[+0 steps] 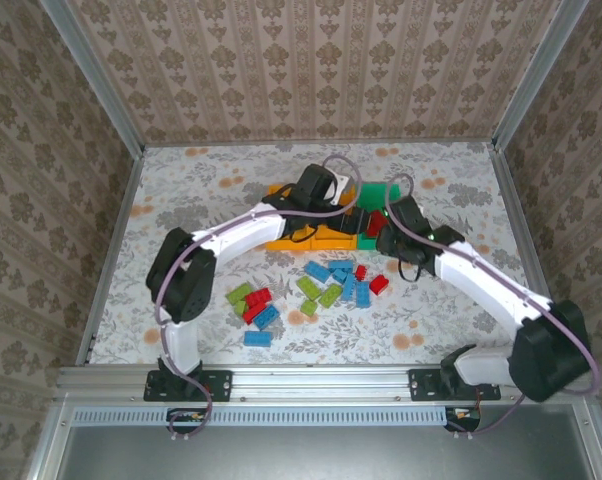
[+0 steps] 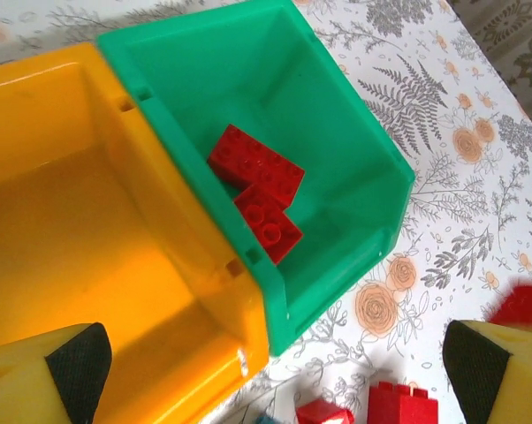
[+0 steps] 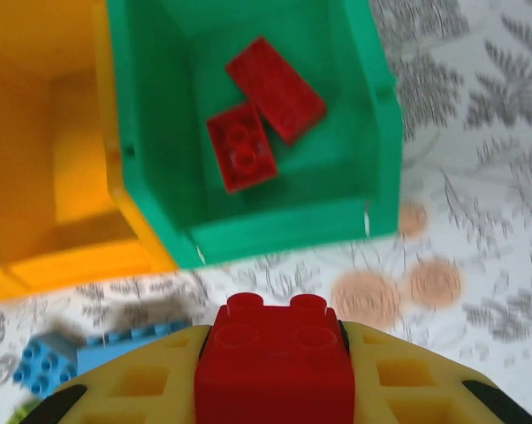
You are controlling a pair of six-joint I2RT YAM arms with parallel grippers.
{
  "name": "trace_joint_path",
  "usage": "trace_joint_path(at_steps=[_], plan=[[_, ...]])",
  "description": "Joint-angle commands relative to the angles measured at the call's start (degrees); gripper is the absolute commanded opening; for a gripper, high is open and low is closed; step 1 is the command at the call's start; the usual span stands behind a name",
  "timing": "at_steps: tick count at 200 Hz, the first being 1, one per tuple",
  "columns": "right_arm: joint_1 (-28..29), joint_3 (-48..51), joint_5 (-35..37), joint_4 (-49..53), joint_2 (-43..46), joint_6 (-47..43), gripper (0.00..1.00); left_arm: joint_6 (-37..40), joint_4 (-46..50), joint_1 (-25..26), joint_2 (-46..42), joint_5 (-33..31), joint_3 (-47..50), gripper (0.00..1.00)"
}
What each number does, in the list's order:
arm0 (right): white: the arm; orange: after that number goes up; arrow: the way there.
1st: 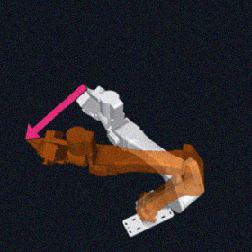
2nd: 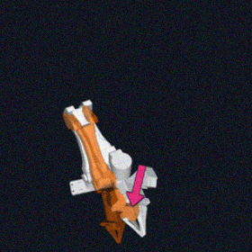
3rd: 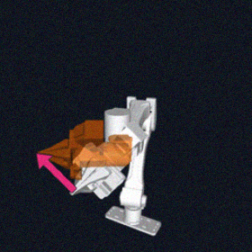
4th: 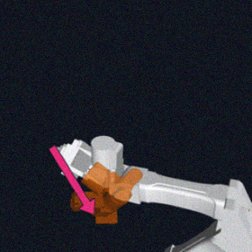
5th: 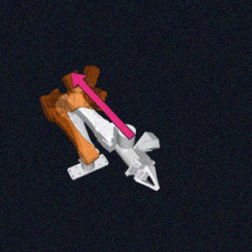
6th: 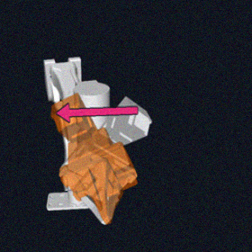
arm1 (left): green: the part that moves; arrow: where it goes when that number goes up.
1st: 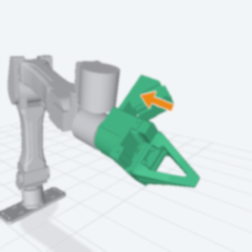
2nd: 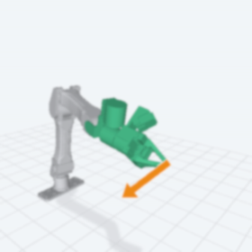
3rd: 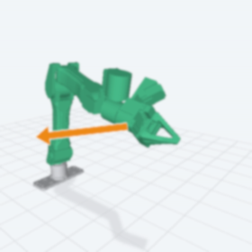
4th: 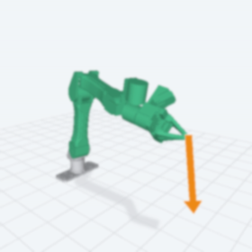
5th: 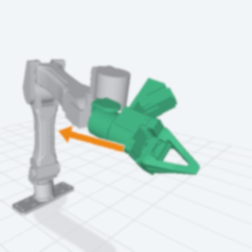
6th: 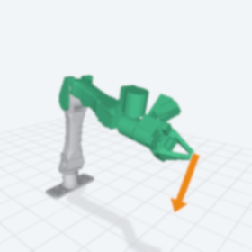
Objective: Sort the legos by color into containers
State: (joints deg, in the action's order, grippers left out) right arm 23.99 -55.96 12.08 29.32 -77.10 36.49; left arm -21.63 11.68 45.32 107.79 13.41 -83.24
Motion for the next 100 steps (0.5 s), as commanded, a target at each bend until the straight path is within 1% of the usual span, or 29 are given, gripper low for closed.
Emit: trace_joint_path(at_steps=[1, 22, 55, 77, 100], plan=[[-2.7, -6.2, 1.1, -1.9, -7.5, -7.0, 0.25, 1.2, -0.3, 0.0, -5.4, -3.9, 5.7, 1.00], [-4.5, -10.9, -0.3, -2.3, -13.9, -8.3, 0.26, 2.0, 0.4, -0.3, -10.1, -6.2, 12.9, 1.00], [-4.9, -18.0, -0.2, -0.1, -22.8, -9.8, 0.33, 0.4, 2.3, -1.7, -15.7, -8.6, 22.0, 1.00], [-5.3, -19.9, 0.7, 0.2, -25.7, -9.8, 0.36, -0.1, 4.3, -2.3, -19.8, -10.5, 27.1, 1.00], [-5.3, -19.9, 0.3, 0.1, -26.3, -9.7, 0.41, -0.4, 7.5, -2.5, -24.2, -13.5, 31.2, 1.00]])
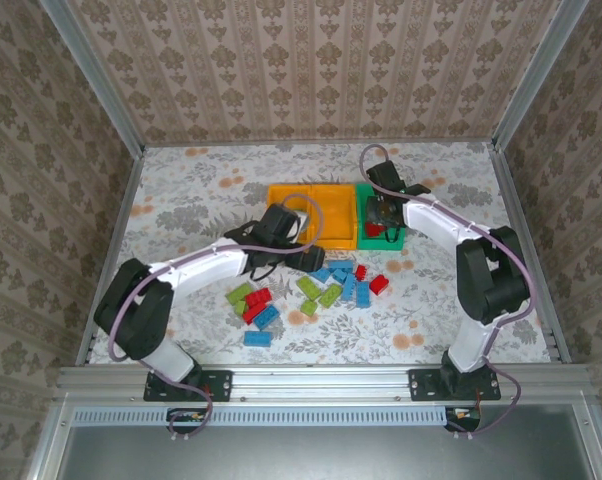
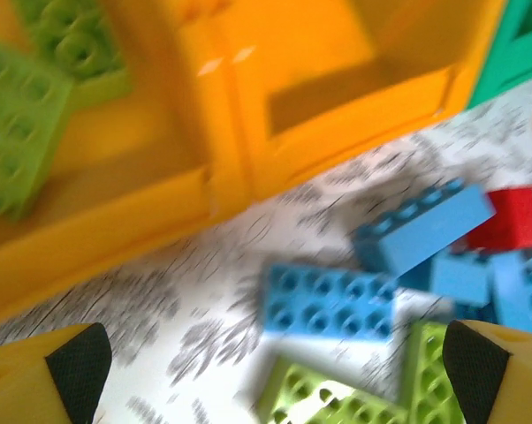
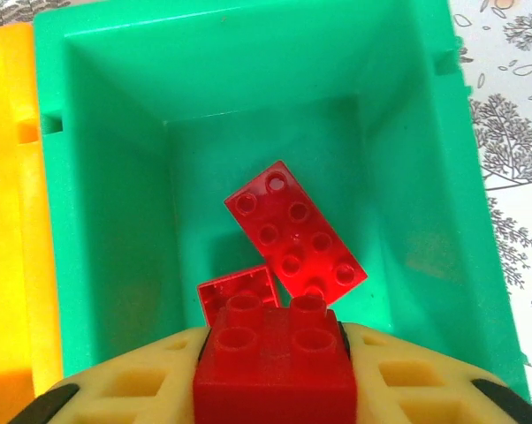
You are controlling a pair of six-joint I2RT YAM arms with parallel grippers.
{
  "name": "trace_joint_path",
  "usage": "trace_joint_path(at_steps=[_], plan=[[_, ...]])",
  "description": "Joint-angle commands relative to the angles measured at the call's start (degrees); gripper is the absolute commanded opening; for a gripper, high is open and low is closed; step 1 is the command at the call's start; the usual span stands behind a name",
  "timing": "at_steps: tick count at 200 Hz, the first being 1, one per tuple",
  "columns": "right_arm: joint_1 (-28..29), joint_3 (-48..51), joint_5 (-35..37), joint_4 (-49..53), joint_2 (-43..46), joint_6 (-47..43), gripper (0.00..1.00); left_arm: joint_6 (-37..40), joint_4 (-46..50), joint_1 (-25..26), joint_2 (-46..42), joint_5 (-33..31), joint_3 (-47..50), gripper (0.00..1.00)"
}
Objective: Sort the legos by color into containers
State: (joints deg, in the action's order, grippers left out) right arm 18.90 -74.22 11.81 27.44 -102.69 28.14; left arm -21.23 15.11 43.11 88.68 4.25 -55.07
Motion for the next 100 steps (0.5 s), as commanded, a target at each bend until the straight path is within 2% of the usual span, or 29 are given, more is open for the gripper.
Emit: trace_joint_path(at_steps=[1, 12, 22, 38, 60, 100], plan=[[-0.3, -1.7, 0.5, 2.0, -0.8, -1.4, 0.41, -0.8, 4.1, -0.3, -5.3, -4.5, 3.2, 1.00], [-0.2, -1.6, 0.4, 2.1, -0.7, -1.5, 0.47, -1.0, 4.7, -0.6, -7.1, -5.0, 5.1, 1.00], [-0.2, -1.6, 0.3, 2.2, -0.4, -1.7, 0.55, -1.2, 4.6, -1.0, -8.3, -5.0, 6.7, 1.00], [-0.2, -1.5, -0.7, 2.8, 0.6, -1.8, 0.61, -1.6, 4.1, -2.0, -9.4, -4.3, 8.6, 1.00], [0.1, -0.2, -1.1, 3.0, 3.5, -1.0, 0.74, -2.1, 4.0, -3.4, -9.5, -3.3, 9.5, 1.00], [1.6, 6.7, -3.2, 7.2, 12.0, 3.5, 0.75, -1.5, 3.1, -4.0, -9.1, -3.4, 9.7, 1.00]])
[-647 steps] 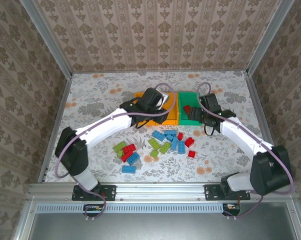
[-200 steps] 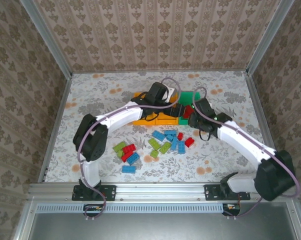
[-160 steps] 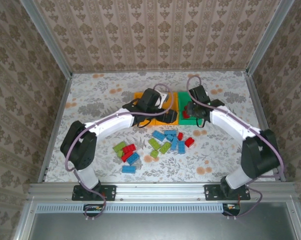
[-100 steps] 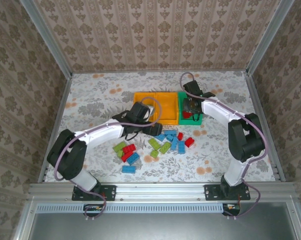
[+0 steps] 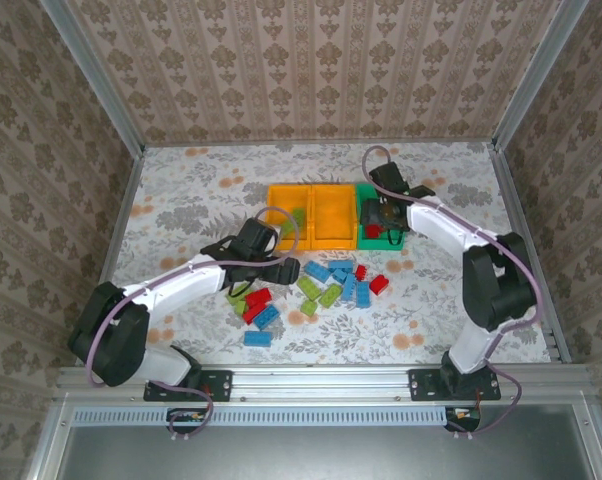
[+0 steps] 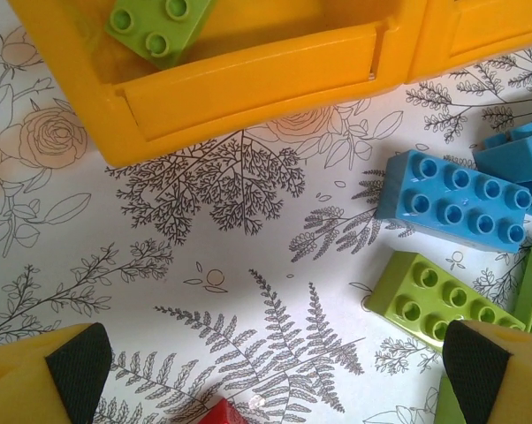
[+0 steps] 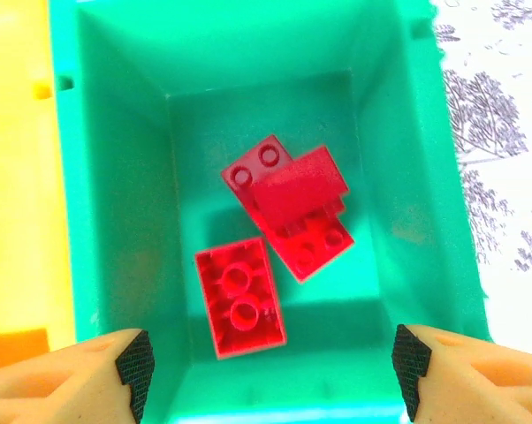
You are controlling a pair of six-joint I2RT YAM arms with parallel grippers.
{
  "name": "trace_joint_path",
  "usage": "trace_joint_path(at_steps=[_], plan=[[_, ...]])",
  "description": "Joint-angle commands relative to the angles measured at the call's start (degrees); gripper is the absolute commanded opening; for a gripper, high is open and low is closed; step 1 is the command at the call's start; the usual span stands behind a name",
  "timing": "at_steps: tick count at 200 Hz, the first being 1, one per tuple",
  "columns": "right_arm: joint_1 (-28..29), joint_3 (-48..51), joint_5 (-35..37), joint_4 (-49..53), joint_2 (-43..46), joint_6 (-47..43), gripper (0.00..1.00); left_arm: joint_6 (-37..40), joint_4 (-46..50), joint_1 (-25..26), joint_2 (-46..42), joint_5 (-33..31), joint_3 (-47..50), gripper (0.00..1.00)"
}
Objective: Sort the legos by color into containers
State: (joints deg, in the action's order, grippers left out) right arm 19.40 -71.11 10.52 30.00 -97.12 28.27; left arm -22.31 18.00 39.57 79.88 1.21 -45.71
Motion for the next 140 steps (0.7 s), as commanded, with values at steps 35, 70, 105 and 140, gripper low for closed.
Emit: trace_joint_path(at_steps=[35, 70, 105, 140], plan=[[2.5, 14.2, -5.6, 5.2, 13.4, 10.9, 0.73, -0.1, -1.3, -0.6, 0.4, -0.2, 0.9, 1.00], [4.0, 22.1, -10.3, 2.3, 16.0, 17.1, 0.70, 0.2, -3.7, -0.5, 0.2, 0.3, 1.8, 1.00], [6.1, 24.2, -10.5, 1.3, 15.2, 20.5, 0.69, 1.1, -4.5, -0.5, 0.1, 0.9, 2.2, 1.00], [7.4, 26.1, -11.4, -0.8, 13.2, 22.5, 0.67, 1.0, -5.7, -0.5, 0.3, 1.6, 3.1, 1.00]])
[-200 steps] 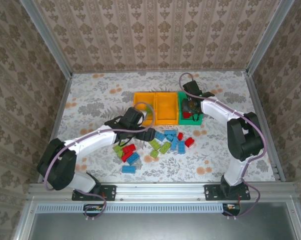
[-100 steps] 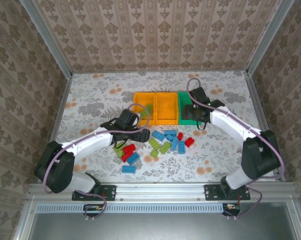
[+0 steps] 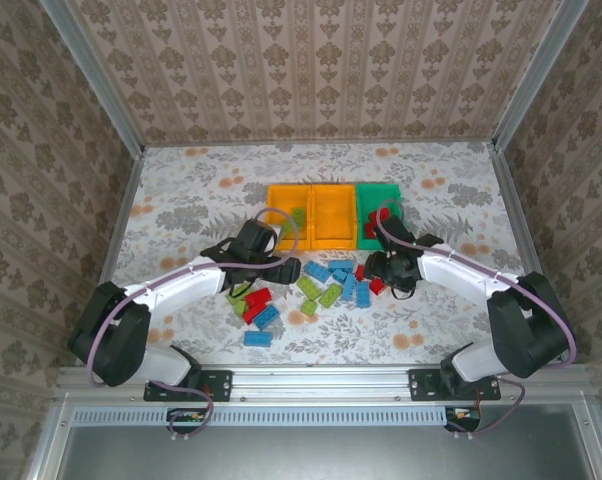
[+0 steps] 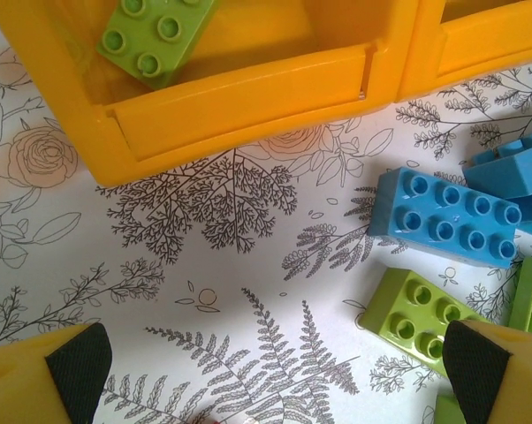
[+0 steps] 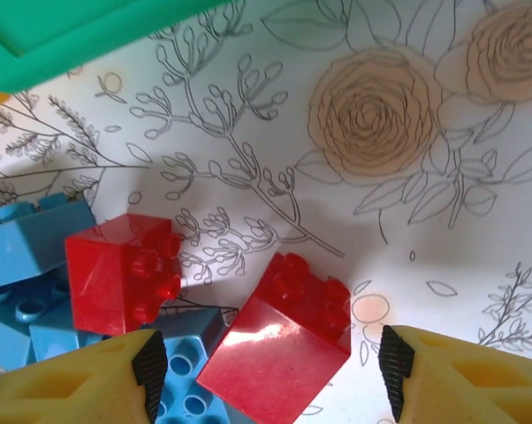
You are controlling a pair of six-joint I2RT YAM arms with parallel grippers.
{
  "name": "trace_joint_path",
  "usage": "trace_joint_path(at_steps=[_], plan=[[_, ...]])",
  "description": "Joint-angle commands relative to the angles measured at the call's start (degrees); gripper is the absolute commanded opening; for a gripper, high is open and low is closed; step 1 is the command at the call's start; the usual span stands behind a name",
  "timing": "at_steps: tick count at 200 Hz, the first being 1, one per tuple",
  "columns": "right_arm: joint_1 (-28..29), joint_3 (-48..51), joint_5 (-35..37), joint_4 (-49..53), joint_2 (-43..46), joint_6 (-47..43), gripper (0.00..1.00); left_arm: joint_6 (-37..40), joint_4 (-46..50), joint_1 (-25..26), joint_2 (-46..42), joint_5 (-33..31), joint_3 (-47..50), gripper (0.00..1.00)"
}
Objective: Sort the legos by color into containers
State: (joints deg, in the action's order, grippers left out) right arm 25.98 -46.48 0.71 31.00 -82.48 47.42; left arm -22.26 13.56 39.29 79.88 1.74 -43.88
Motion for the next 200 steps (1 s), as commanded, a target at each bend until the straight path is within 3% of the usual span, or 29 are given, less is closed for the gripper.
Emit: trace_joint_path(at_steps=[1, 69, 124, 161, 200], plan=[[0.9, 1.5, -1.6, -1.8, -1.4, 3.4, 0.66, 1.0, -1.3, -0.2, 0.3, 1.1, 1.2, 1.00], [1.1, 1.0, -2.1, -2.3, -5.1, 3.0, 0.52, 0.9, -1.7, -0.2, 0.8, 1.9, 1.3, 1.00], [1.3, -0.1, 2.2, 1.5, -3.6, 0.4, 0.21, 0.7, -1.7, -0.2, 0.6, 1.8, 1.5, 1.00], [1.4, -6.1, 9.6, 5.4, 2.4, -4.4, 0.20, 0.5, -1.6, 0.0, -0.1, 1.7, 1.6, 1.00], [0.3, -14.7, 17.4, 4.2, -0.6, -13.0, 0.21, 2.2, -1.5, 3.1, 0.3, 2.2, 1.9, 1.00]])
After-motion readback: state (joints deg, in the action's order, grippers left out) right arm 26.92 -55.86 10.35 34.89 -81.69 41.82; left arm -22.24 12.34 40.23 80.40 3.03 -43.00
